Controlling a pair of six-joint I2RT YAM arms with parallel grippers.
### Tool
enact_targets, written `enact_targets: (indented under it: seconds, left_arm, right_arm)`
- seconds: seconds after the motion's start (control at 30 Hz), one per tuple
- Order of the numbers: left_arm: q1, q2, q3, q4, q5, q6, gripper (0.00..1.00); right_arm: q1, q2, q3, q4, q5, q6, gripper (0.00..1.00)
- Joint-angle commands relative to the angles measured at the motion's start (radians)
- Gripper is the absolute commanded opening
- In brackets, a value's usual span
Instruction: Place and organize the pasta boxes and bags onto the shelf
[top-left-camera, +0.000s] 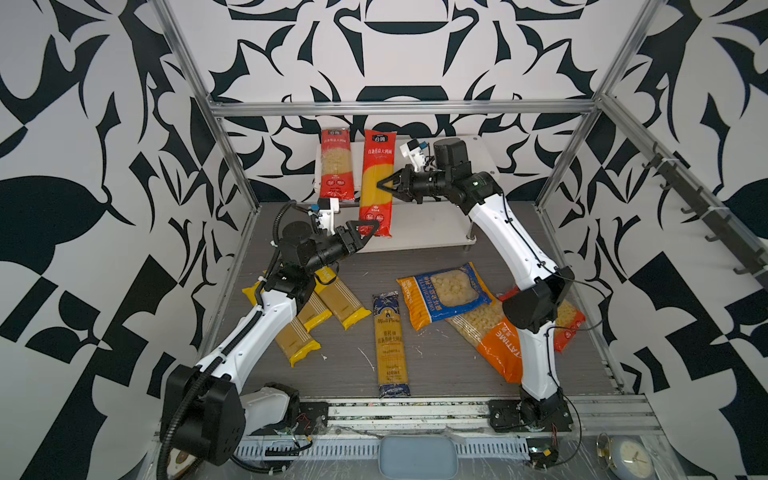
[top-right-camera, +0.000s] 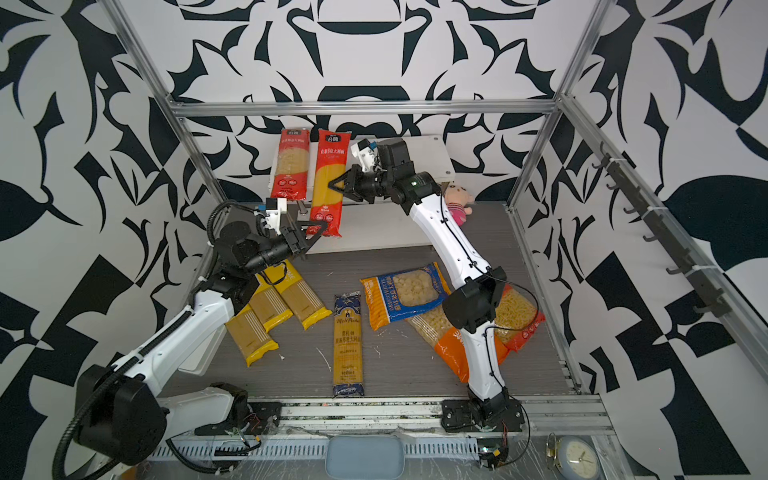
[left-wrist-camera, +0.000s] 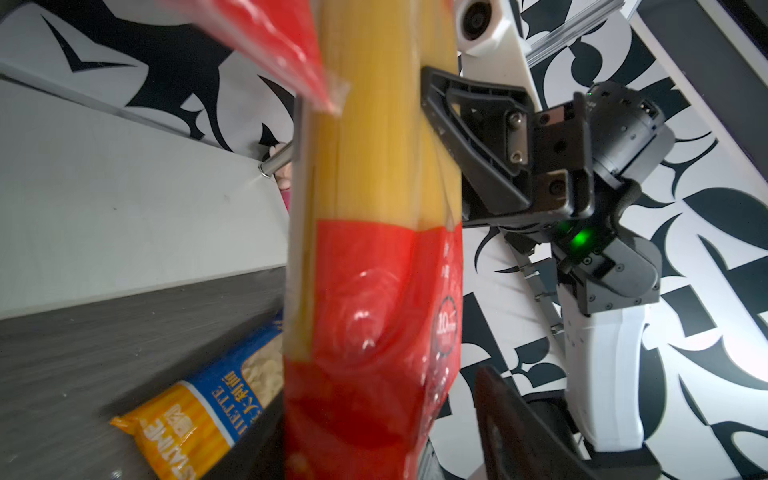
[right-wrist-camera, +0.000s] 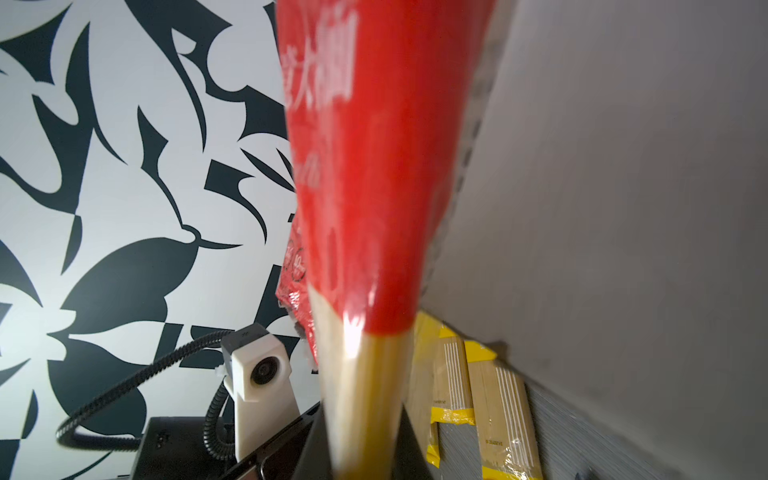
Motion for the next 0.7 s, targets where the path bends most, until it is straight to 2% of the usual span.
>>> enact_targets:
  seconds: [0.0, 0.07, 0.13, 0.2, 0.33, 0.47, 0.53, 0.67]
  left_arm:
    - [-0.017, -0.002, 0.055, 0.103, -0.006, -0.032, 0.51]
    - [-0.02, 0.001, 0.056, 0.112, -0.032, -0.049, 0.41]
    - [-0.023, 0.003, 0.059, 0.121, -0.061, -0.07, 0.29]
    - [-0.026, 0.007, 0.062, 0.135, -0.087, -0.092, 0.24]
    - [-0.031, 0.021, 0.073, 0.168, -0.149, -0.138, 0.22]
    - [-0.036, 0.067, 0.096, 0.202, -0.192, -0.174, 0.2]
    - [-0.045, 0.086, 0.11, 0.204, -0.216, -0.171, 0.19]
    - [-0.069, 0.129, 0.142, 0.211, -0.243, -0.163, 0.18]
  right_arm:
    - [-0.011, -0.054, 0.106, 0.165, -0.059, 0.053, 0.02]
    - [-0.011, -0.05, 0.095, 0.177, -0.059, 0.064, 0.08]
    - [-0.011, -0.061, 0.058, 0.199, -0.056, 0.076, 0.17]
    - [-0.011, -0.084, 0.01, 0.212, -0.046, 0.073, 0.29]
    - [-0.011, -0.158, -0.134, 0.235, -0.007, 0.059, 0.42]
    - [-0.01, -0.258, -0.339, 0.319, 0.034, 0.08, 0.52]
    - [-0.007, -0.306, -0.439, 0.374, 0.051, 0.108, 0.55]
    - [0.016, -0.347, -0.542, 0.45, 0.064, 0.148, 0.56]
